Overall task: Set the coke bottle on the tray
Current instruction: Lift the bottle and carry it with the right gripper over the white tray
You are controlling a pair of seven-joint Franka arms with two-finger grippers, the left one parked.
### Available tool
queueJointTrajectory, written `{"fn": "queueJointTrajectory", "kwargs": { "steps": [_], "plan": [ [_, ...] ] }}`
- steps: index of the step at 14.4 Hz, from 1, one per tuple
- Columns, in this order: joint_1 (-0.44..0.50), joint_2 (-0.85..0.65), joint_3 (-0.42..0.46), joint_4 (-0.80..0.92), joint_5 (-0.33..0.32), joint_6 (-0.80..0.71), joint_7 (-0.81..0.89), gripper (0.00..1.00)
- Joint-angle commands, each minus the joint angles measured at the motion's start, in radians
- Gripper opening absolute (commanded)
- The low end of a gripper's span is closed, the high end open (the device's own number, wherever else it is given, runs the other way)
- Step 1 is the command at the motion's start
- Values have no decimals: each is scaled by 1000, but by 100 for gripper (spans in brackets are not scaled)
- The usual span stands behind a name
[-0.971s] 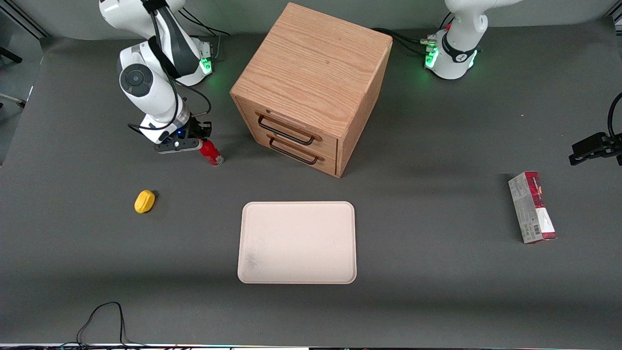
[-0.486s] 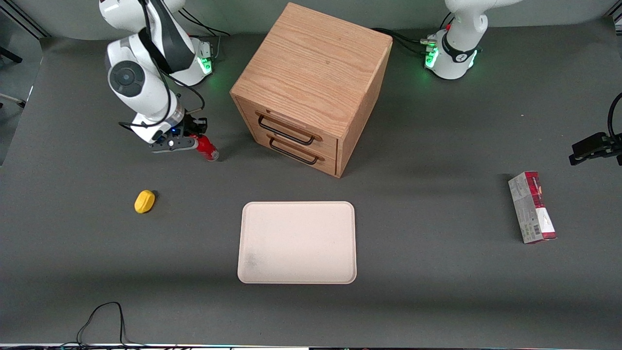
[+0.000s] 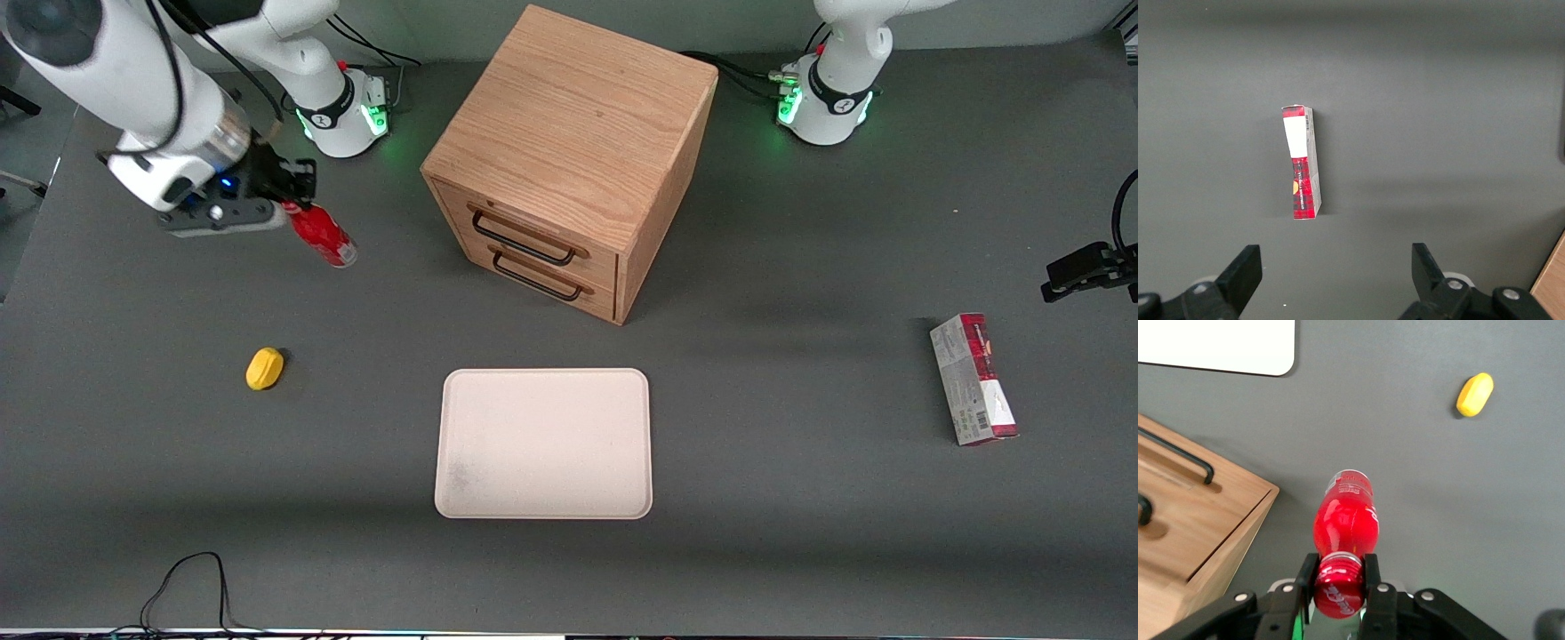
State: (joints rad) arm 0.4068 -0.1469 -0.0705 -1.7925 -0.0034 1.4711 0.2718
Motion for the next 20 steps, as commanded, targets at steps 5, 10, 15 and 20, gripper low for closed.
{"fn": "queueJointTrajectory", "kwargs": {
  "steps": [5, 10, 15, 20],
  "plan": [
    [6, 206, -3, 377, 2, -103, 6, 9],
    [-17, 593, 1, 868, 60, -192, 6, 8],
    [-17, 740, 52, 992, 59, -112, 7, 2],
    [-5, 794, 64, 992, 59, -28, 7, 0]
  ]
}}
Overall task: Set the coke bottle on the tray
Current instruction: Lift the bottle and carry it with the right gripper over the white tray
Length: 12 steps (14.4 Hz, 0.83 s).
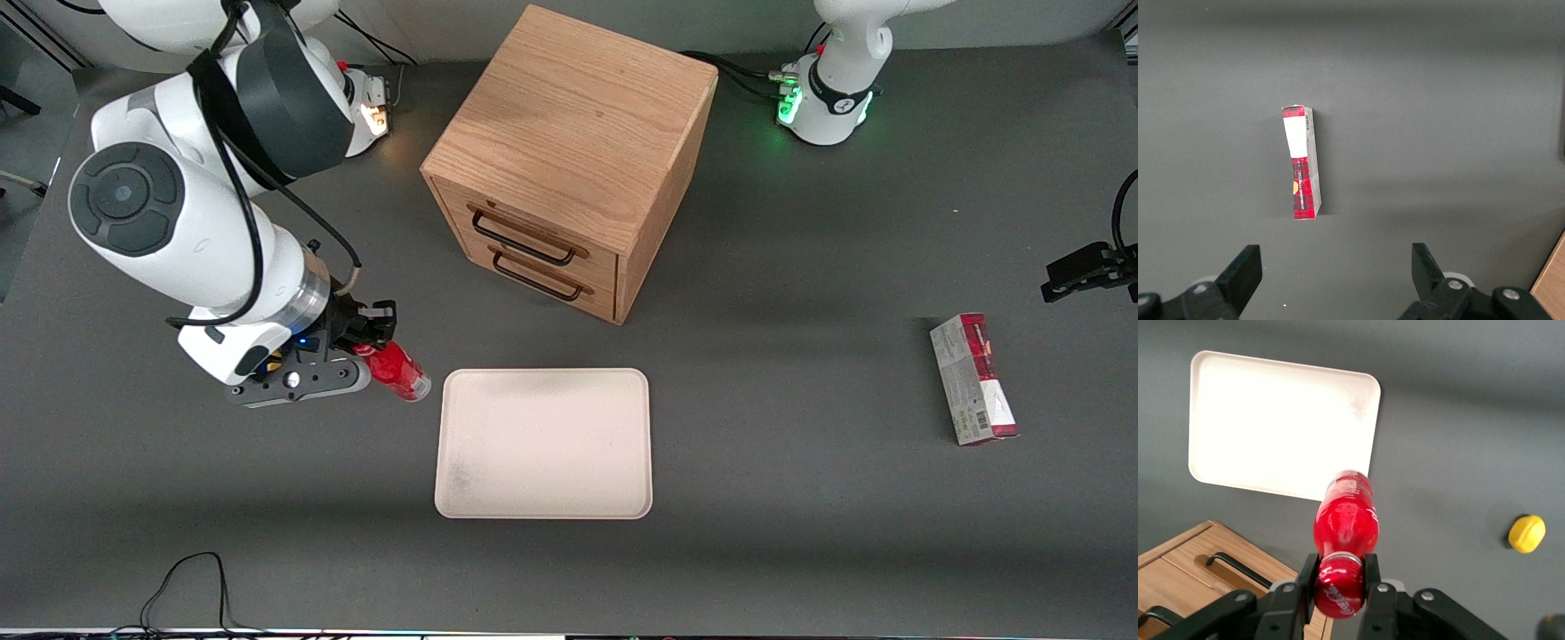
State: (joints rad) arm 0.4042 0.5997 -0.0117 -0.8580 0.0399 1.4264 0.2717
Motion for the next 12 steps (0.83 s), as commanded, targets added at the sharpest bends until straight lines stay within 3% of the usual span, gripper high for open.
{"fn": "queueJointTrajectory", "kwargs": {
  "steps": [1, 12],
  "plan": [
    [-2, 72, 4, 57, 14, 43, 9, 0],
    [-10, 296, -4, 54, 6, 264, 4, 0]
  ]
}}
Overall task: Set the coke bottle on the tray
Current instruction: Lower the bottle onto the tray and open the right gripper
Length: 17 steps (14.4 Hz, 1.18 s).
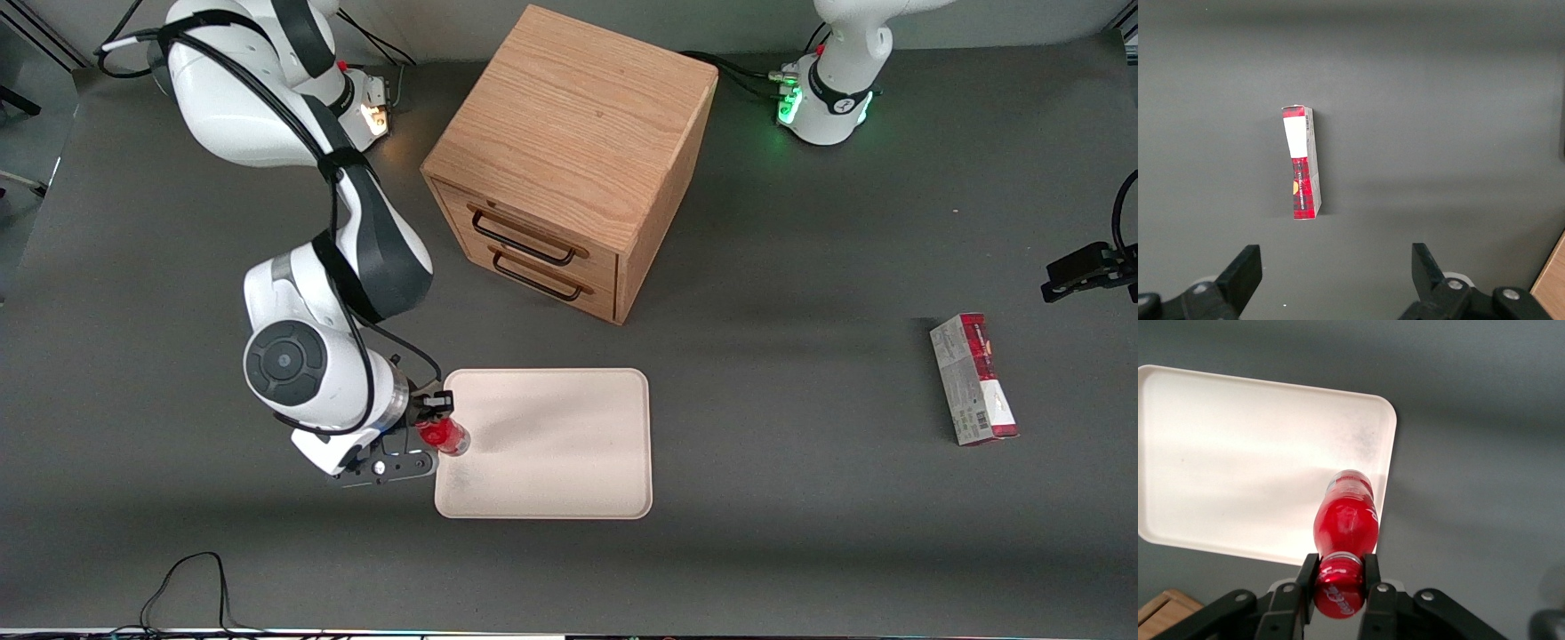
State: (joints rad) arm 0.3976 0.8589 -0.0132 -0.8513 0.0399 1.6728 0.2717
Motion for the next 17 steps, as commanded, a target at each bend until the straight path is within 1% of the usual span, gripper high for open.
{"fn": "queueJointTrajectory", "kwargs": {
  "steps": [1, 8, 11, 12, 13, 14, 15, 17],
  "plan": [
    [-3, 43, -2, 43, 6, 33, 4, 0],
    [-2, 91, -2, 35, 3, 96, 7, 0],
    [-2, 101, -2, 35, 2, 97, 12, 1],
    [-2, 101, -2, 34, 2, 97, 14, 11],
    [-2, 100, -2, 23, 0, 99, 14, 33],
    [-2, 100, -2, 18, 0, 103, 15, 76],
    [-2, 98, -2, 18, 0, 104, 15, 100],
    [-2, 85, -2, 18, -3, 97, 18, 100]
  ]
}}
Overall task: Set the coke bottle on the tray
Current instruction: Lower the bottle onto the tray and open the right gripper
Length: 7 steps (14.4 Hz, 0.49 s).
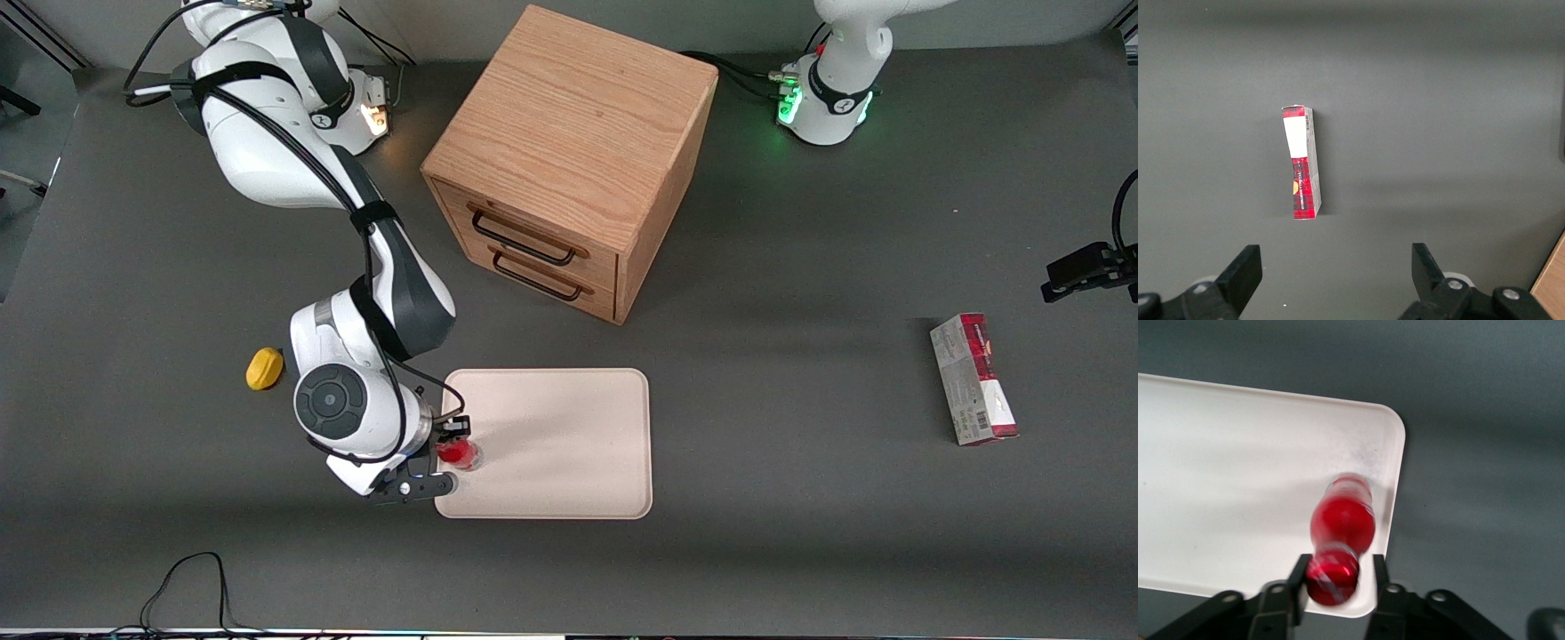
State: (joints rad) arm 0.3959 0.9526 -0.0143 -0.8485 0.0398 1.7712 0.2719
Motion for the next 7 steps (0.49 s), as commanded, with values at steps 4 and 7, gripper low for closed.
{"fn": "queueJointTrajectory", "kwargs": {
  "steps": [4, 7],
  "plan": [
    [-2, -86, -1, 16, 0, -99, 20, 100],
    [-2, -165, -3, 16, 0, -209, 21, 100]
  ]
}}
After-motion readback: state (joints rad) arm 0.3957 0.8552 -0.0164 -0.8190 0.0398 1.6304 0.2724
